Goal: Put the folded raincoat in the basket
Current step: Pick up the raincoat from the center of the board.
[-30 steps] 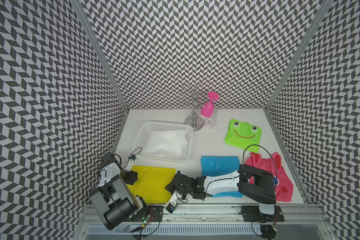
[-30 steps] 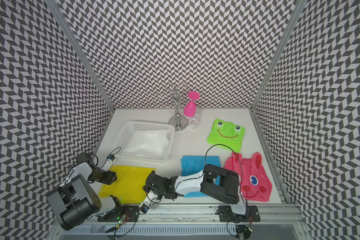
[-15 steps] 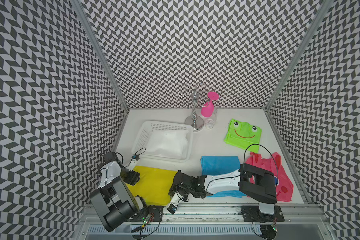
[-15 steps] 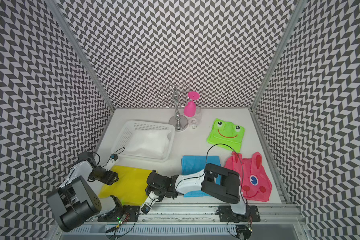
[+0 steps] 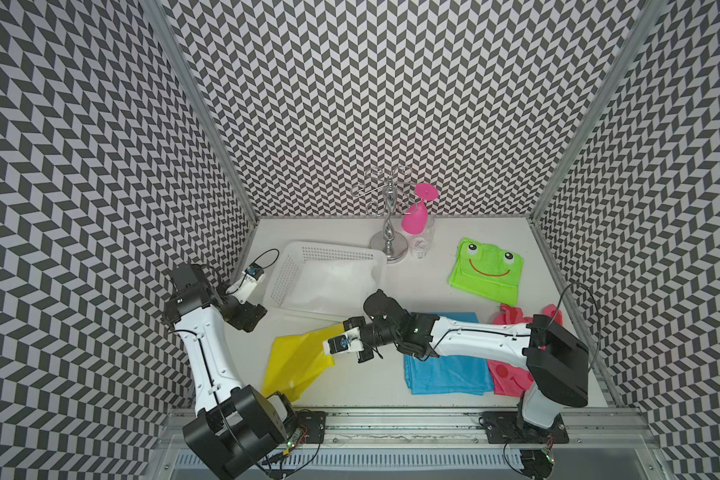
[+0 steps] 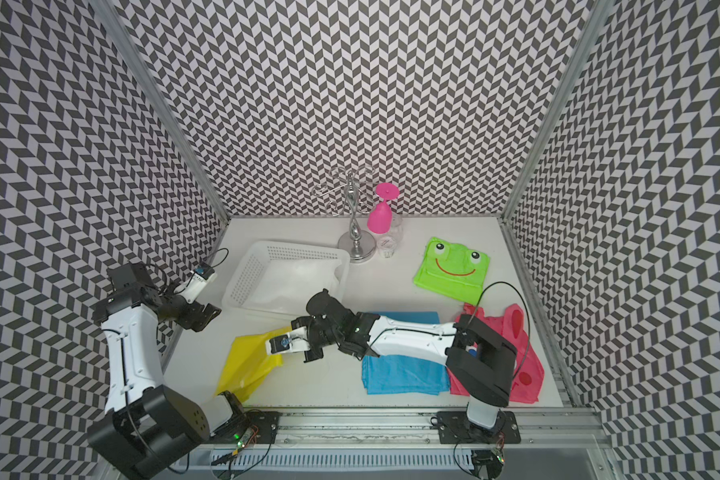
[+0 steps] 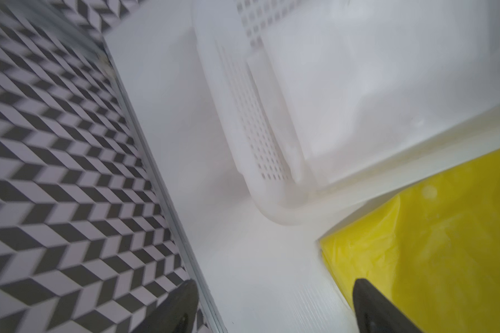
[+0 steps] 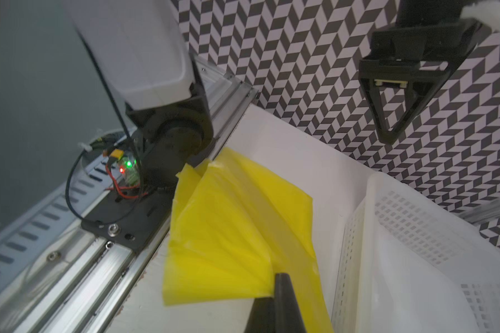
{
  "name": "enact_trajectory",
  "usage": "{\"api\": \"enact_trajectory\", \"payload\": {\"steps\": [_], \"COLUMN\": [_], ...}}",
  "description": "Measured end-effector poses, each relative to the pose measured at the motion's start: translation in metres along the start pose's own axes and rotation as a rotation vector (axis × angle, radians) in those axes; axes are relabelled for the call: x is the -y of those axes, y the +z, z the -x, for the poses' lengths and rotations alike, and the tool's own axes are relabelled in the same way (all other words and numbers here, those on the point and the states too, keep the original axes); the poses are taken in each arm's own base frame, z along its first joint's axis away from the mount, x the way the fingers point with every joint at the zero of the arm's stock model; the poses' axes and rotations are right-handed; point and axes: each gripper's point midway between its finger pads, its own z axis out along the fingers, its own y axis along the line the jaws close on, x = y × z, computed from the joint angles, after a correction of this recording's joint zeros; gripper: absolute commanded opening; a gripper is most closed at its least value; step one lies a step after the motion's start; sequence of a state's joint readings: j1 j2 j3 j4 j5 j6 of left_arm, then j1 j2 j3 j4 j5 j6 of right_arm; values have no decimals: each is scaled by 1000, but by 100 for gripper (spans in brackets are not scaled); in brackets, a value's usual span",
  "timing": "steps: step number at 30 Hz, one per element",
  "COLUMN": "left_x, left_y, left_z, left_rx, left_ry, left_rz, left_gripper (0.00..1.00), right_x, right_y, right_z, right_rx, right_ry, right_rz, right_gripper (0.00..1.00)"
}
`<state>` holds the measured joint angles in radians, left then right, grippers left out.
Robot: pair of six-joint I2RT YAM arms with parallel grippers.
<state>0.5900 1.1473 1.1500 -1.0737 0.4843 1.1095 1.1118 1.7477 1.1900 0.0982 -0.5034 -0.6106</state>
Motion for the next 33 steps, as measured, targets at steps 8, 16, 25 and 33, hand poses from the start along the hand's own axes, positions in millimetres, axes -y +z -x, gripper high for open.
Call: {"api": "enact_trajectory", "payload": {"steps": [8,16,25,33], "left_x": [74,112,130,121], "left_y": [-14,-5,3,17], "left_z": [49,37,26,10], "left_rx": [299,326,288,207], "left_ry": [201,223,224,270], "left_rz": [-250,-404,-469,-434], "left_gripper": [100,100,100,100], "right_x": [35,78,92,96], "right_y": [5,15,19,17], "right_z": [14,-18,-23,-15], "right_rx": [65,97,140,168], "right_ry": [323,752,916,971], "right_rz": [-15,-4,27,39], "right_gripper": [0,0,0,0]}}
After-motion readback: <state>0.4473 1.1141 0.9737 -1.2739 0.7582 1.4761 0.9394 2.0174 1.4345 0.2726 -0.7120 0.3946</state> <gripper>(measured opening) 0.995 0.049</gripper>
